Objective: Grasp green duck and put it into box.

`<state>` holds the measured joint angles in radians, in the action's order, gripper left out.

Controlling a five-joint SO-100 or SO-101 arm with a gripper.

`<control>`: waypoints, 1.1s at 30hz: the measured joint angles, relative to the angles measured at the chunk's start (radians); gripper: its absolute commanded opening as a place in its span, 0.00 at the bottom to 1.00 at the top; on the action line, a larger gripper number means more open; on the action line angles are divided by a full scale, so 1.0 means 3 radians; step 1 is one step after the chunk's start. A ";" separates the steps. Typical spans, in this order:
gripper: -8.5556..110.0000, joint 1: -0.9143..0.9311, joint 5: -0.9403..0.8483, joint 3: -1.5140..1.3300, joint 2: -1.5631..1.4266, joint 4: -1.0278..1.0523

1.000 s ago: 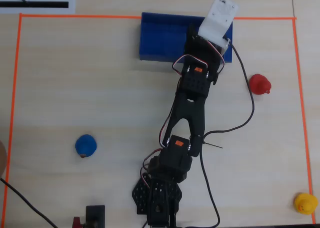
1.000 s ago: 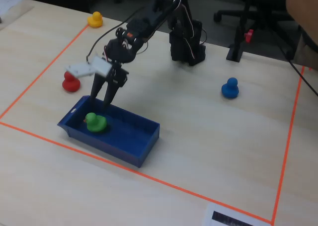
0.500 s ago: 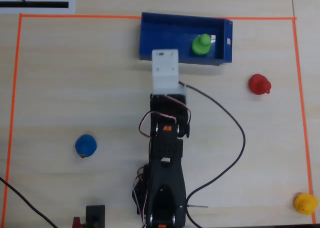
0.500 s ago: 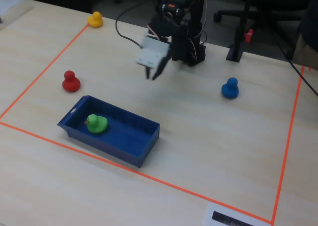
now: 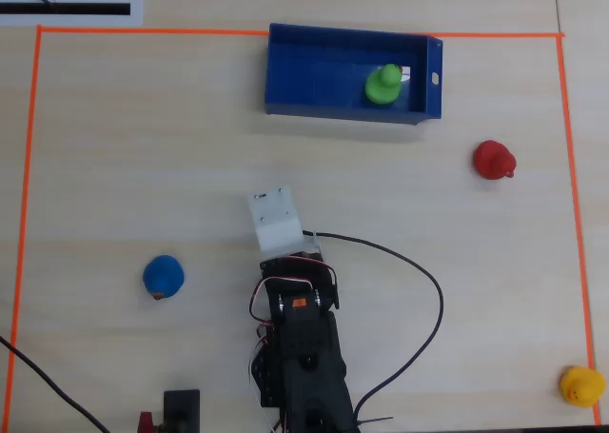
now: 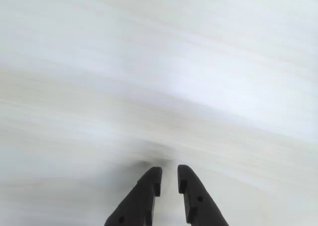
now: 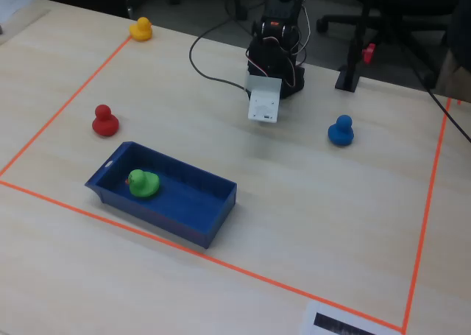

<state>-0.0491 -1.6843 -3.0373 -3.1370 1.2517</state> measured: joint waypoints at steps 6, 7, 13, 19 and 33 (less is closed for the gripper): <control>0.07 0.0102 0.0000 -0.0235 -0.0245 -0.0026; 0.07 0.0112 0.0000 -0.0235 -0.0245 -0.0026; 0.08 0.0118 0.0189 -0.0245 -0.0373 0.0102; 0.08 0.0148 0.0235 -0.0245 -0.0578 0.0215; 0.08 0.0159 0.0235 -0.0245 -0.0578 0.0215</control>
<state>-0.0015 -1.6137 -3.1109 -3.3103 1.3162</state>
